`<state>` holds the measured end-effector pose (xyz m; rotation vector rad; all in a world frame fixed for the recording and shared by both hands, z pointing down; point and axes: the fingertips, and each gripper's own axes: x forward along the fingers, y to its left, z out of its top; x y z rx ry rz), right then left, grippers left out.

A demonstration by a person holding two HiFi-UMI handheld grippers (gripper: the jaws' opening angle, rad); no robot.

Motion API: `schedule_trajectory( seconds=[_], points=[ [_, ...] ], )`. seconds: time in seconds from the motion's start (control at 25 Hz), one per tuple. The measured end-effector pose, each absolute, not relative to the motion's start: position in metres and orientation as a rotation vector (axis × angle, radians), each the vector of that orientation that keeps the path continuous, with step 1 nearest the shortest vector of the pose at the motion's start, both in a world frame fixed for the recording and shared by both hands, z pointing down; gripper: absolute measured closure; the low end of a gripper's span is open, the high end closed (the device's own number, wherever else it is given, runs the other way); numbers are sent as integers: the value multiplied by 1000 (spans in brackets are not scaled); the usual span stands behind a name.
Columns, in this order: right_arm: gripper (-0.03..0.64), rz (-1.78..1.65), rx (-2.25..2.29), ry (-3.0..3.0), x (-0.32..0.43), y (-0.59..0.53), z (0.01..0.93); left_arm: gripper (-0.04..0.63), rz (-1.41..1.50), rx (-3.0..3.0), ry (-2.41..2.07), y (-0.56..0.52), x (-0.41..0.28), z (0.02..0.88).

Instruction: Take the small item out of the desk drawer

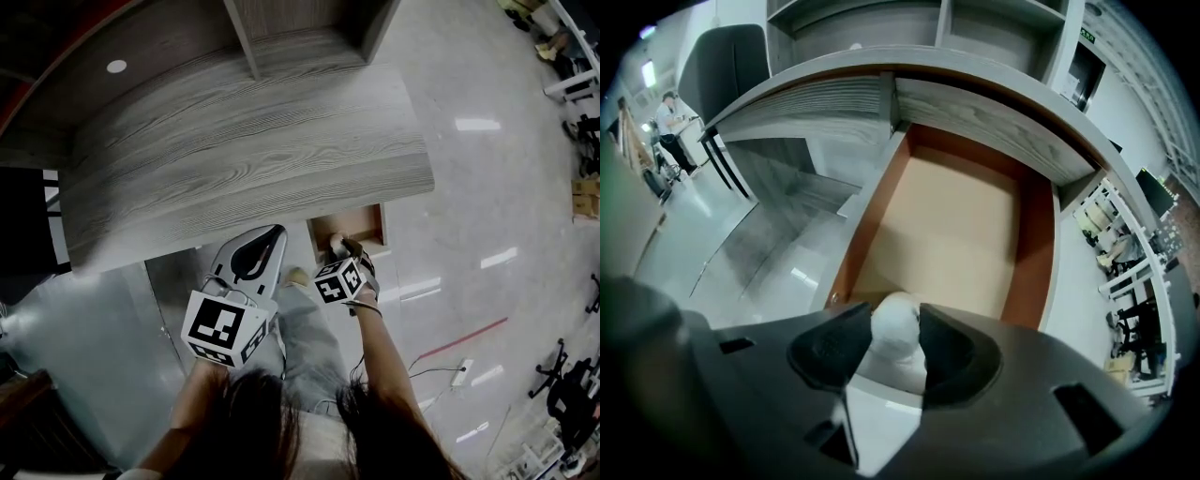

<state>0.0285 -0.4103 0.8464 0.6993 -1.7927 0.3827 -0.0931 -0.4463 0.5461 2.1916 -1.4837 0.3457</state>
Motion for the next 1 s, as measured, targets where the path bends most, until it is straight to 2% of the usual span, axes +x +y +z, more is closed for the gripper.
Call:
schedule_trajectory(
  seconds=[1.0],
  points=[
    [454, 352, 941, -1880, 36, -403, 773, 578, 336, 2265, -1494, -397, -98, 502]
  ],
)
